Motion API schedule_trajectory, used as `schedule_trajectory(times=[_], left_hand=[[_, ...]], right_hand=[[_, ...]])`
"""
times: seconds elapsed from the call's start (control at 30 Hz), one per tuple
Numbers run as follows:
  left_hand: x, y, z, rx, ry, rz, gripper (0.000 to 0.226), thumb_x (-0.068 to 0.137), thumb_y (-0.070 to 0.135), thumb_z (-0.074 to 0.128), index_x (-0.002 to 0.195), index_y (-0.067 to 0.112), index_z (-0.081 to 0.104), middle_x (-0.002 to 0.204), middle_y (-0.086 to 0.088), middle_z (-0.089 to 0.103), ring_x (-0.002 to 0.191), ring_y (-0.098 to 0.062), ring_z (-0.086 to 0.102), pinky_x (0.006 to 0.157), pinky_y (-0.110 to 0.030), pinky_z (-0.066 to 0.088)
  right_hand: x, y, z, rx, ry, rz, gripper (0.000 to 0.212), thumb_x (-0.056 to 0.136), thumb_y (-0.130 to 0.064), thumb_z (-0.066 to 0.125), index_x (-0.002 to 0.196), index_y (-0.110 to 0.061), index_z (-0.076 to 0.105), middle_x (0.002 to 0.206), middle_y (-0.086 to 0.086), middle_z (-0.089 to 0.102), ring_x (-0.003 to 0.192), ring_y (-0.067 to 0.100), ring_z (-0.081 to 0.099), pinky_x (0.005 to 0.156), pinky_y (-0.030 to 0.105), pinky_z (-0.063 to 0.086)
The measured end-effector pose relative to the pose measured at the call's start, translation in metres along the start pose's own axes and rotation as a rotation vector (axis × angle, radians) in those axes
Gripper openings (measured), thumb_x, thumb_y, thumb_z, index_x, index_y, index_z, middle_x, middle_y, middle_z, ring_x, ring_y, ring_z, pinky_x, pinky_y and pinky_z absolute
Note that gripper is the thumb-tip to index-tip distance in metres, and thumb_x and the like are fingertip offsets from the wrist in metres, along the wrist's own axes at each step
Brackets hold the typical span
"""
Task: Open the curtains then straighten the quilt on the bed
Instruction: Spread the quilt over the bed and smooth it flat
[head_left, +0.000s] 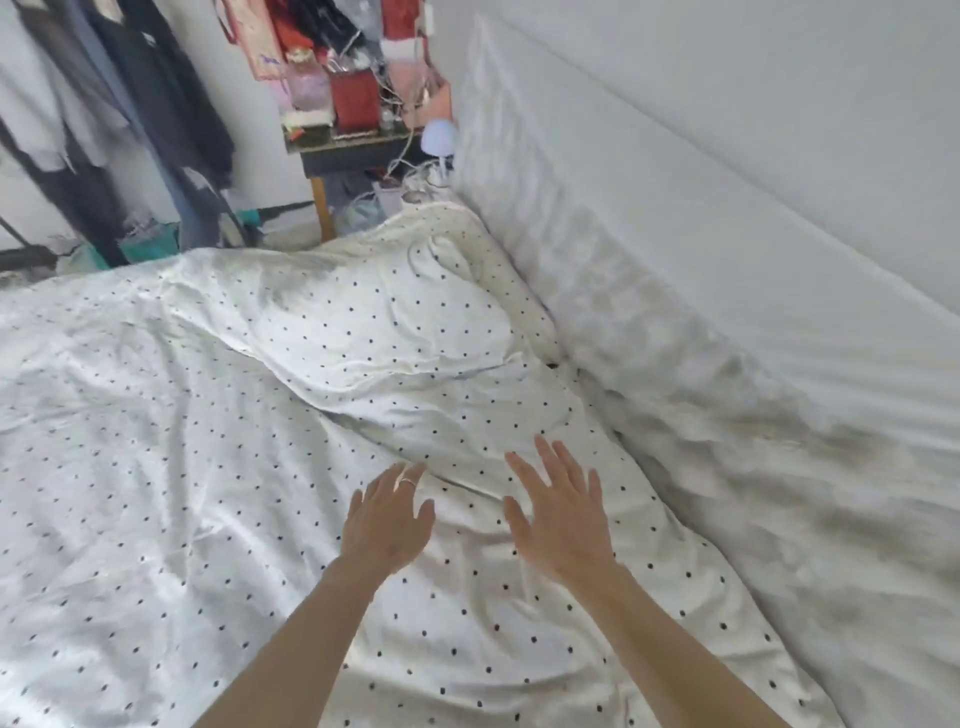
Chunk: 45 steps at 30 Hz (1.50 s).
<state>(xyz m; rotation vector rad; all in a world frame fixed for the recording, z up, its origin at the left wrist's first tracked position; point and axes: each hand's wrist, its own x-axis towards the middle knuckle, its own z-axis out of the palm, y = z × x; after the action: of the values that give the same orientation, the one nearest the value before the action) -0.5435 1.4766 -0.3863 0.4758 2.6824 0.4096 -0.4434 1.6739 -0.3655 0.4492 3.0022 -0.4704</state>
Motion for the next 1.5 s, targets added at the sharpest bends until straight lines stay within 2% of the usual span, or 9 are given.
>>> schedule_trajectory(times=[0.5, 0.7, 0.87, 0.97, 1.07, 1.13, 1.23, 1.37, 1.5], left_hand=[[0.154, -0.015, -0.088, -0.12, 0.218, -0.166, 0.069, 0.097, 0.05, 0.045, 0.156, 0.031, 0.015, 0.165, 0.001, 0.001, 0.148, -0.019, 0.017, 0.12, -0.039, 0.015], [0.227, 0.029, -0.148, -0.05, 0.494, 0.054, 0.071, 0.091, 0.062, 0.045, 0.151, 0.029, 0.026, 0.162, -0.002, 0.014, 0.145, -0.019, 0.019, 0.12, -0.042, 0.014], [0.3, 0.048, -0.134, 0.021, 0.228, 0.046, 0.069, 0.087, 0.064, 0.051, 0.144, 0.028, 0.042, 0.159, 0.013, 0.019, 0.141, -0.019, 0.031, 0.113, -0.037, 0.028], [0.335, 0.036, -0.101, -0.03, 0.033, -0.192, 0.108, 0.074, 0.072, 0.063, 0.156, 0.033, 0.004, 0.163, 0.003, 0.002, 0.136, -0.029, 0.041, 0.094, -0.04, 0.047], [0.352, 0.015, -0.079, 0.111, -0.125, -0.389, 0.126, 0.066, 0.081, 0.06, 0.152, 0.035, -0.02, 0.144, -0.005, 0.044, 0.118, -0.028, 0.055, 0.077, -0.035, 0.045], [0.361, 0.005, -0.075, 0.206, -0.137, -0.414, 0.097, 0.076, 0.07, 0.056, 0.154, 0.03, 0.014, 0.122, -0.002, 0.059, 0.107, -0.027, 0.059, 0.071, -0.034, 0.04], [0.372, -0.006, -0.083, 0.134, -0.026, -0.44, 0.044, 0.086, 0.046, 0.049, 0.122, 0.023, 0.061, 0.108, -0.003, 0.062, 0.099, -0.028, 0.058, 0.071, -0.035, 0.038], [0.361, -0.007, -0.113, -0.221, 0.208, -0.44, 0.054, 0.09, 0.038, 0.047, 0.143, 0.027, 0.047, 0.133, -0.009, 0.059, 0.119, -0.034, 0.054, 0.09, -0.038, 0.044], [0.383, 0.028, -0.191, -0.646, 0.662, -0.299, 0.056, 0.086, 0.033, 0.045, 0.139, 0.018, 0.051, 0.133, -0.012, 0.06, 0.121, -0.034, 0.053, 0.102, -0.035, 0.042]], right_hand=[[0.3, -0.007, -0.034, 0.381, -0.088, 0.002, 0.109, 0.077, -0.072, 0.06, 0.156, -0.035, -0.006, 0.16, -0.008, 0.02, 0.149, 0.018, 0.011, 0.117, 0.048, 0.017], [0.276, 0.007, 0.07, -0.161, -0.345, -0.355, 0.061, 0.092, -0.026, 0.041, 0.145, -0.042, 0.018, 0.121, -0.001, 0.062, 0.119, 0.03, 0.048, 0.099, 0.048, 0.033], [0.307, 0.005, 0.087, -0.19, -0.49, -0.363, 0.053, 0.091, -0.028, 0.034, 0.141, -0.045, 0.024, 0.137, 0.001, 0.056, 0.131, 0.035, 0.04, 0.102, 0.061, 0.024], [0.314, 0.016, 0.109, -0.217, -0.478, -0.341, 0.054, 0.091, -0.038, 0.039, 0.142, -0.038, 0.023, 0.143, 0.005, 0.049, 0.135, 0.034, 0.034, 0.102, 0.059, 0.025], [0.318, 0.028, 0.131, -0.228, -0.443, -0.299, 0.06, 0.09, -0.041, 0.035, 0.147, -0.034, 0.017, 0.146, 0.003, 0.044, 0.136, 0.032, 0.031, 0.104, 0.054, 0.025], [0.327, 0.028, 0.137, -0.184, -0.44, -0.256, 0.063, 0.088, -0.041, 0.03, 0.148, -0.035, 0.013, 0.149, 0.0, 0.042, 0.138, 0.031, 0.029, 0.106, 0.053, 0.022], [0.339, 0.022, 0.135, -0.085, -0.505, -0.181, 0.069, 0.087, -0.043, 0.037, 0.149, -0.038, 0.007, 0.152, 0.001, 0.037, 0.139, 0.033, 0.026, 0.108, 0.059, 0.019], [0.348, 0.015, 0.103, 0.03, -0.535, -0.114, 0.067, 0.083, -0.036, 0.05, 0.143, -0.037, 0.019, 0.143, 0.004, 0.043, 0.133, 0.034, 0.034, 0.103, 0.055, 0.032], [0.369, 0.023, 0.04, 0.258, -0.019, -0.097, 0.034, 0.078, -0.016, 0.055, 0.11, -0.021, 0.045, 0.103, 0.002, 0.053, 0.095, 0.029, 0.055, 0.073, 0.043, 0.051]])
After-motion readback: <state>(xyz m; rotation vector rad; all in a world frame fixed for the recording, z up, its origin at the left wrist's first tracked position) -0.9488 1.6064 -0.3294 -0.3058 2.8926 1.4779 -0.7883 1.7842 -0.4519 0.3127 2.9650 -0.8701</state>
